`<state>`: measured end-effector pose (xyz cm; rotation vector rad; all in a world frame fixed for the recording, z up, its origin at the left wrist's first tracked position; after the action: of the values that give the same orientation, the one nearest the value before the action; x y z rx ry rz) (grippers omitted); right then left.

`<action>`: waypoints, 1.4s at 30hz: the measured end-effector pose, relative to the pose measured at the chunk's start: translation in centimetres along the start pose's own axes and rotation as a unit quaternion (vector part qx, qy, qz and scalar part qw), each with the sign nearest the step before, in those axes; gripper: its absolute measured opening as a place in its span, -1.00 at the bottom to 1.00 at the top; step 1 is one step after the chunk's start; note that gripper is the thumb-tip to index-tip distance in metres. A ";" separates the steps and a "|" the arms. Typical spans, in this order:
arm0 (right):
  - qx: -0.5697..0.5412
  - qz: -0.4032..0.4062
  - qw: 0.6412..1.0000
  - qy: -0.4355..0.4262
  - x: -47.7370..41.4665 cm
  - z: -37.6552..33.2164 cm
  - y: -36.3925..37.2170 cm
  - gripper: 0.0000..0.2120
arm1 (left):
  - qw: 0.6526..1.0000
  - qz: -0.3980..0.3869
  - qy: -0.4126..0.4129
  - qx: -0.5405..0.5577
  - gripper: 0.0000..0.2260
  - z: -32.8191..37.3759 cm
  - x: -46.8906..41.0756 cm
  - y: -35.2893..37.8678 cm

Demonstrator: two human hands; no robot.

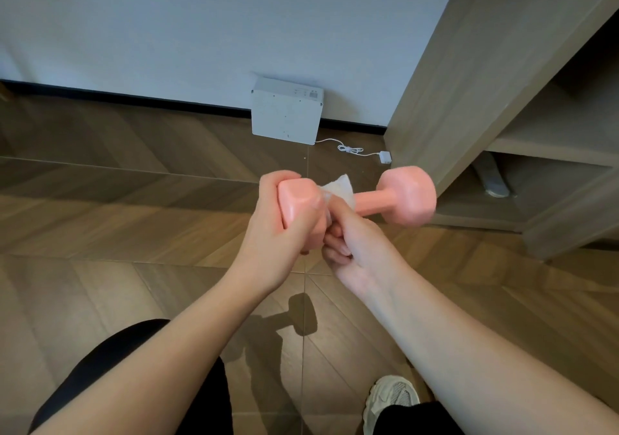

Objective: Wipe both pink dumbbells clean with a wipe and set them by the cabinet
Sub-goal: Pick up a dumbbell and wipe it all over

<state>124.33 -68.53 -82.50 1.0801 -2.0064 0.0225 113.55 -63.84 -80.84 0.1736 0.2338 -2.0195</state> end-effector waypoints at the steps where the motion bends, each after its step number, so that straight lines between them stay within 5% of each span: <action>1: 0.029 0.007 0.999 -0.015 0.0 -0.1 -0.1 -0.70 | 0.999 0.007 -0.025 0.030 -0.50 -0.4 0.1 0.0; 8: 0.220 -0.022 0.964 -0.150 1.0 -1.6 0.4 -0.80 | 0.943 -0.023 -0.254 0.214 -0.32 -3.0 0.7 0.1; 10: 0.267 -0.047 0.944 -0.188 1.3 -1.7 0.8 -0.93 | 0.904 -0.041 -0.322 0.278 -0.36 -3.2 1.2 0.1; 15: 0.365 -0.079 0.898 -0.232 1.6 -1.7 0.8 -0.83 | 0.786 -0.128 -0.466 0.384 -0.36 -3.2 3.0 0.3; 18: 0.327 -0.087 0.912 -0.231 1.9 -1.5 1.1 -0.84 | 0.817 -0.110 -0.413 0.387 -0.36 -3.1 2.7 0.3; 22: 0.230 -0.068 0.952 -0.191 1.9 -1.9 1.4 -0.94 | 0.929 -0.048 -0.199 0.308 -0.36 -2.0 0.9 0.2; 25: 0.187 -0.046 0.971 -0.141 1.5 -2.5 1.2 -0.89 | 0.982 -0.007 -0.046 0.183 -0.32 -1.0 0.2 -0.4; 28: 0.144 -0.064 0.983 -0.095 1.3 -2.4 1.5 -0.83 | 0.991 -0.008 0.135 0.023 -0.53 0.7 0.5 -1.4; 30: 0.126 -0.075 0.986 -0.081 1.3 -2.4 1.7 -0.80 | 0.983 -0.035 0.181 -0.004 -0.51 1.0 0.4 -1.6; 32: 0.134 -0.077 0.984 -0.091 1.2 -2.6 1.8 -0.82 | 0.992 -0.025 0.125 0.019 -0.60 0.5 -0.5 -1.6; 34: 0.166 -0.077 0.977 -0.110 1.2 -3.1 1.9 -0.85 | 0.987 0.001 -0.054 0.153 -0.77 -0.7 -1.0 -1.7; 36: 0.217 -0.082 0.963 -0.139 1.4 -3.5 2.2 -0.89 | 0.936 -0.088 -0.189 0.283 -0.35 -1.3 -0.4 -0.6; 39: 0.276 -0.082 0.940 -0.181 1.7 -3.6 2.5 -0.91 | 0.896 -0.154 -0.220 0.354 -0.34 -1.3 0.3 -1.1; 42: 0.252 -0.087 0.946 -0.185 1.8 -3.4 2.6 -0.92 | 0.924 -0.127 -0.151 0.327 -0.42 -0.8 -0.4 -1.3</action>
<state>124.30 -66.81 -78.16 1.6866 -2.2946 0.2712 112.56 -62.79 -81.41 0.2519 -0.6555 -2.2839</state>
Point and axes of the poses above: each hand's wrist, its own x-axis away from the middle knuckle, its own y-axis out of the palm, z = x × y, the point moved 6 cm from there along -x, towards the middle knuckle, and after that the axes turned 8 degrees about y, right-handed, at the moved point
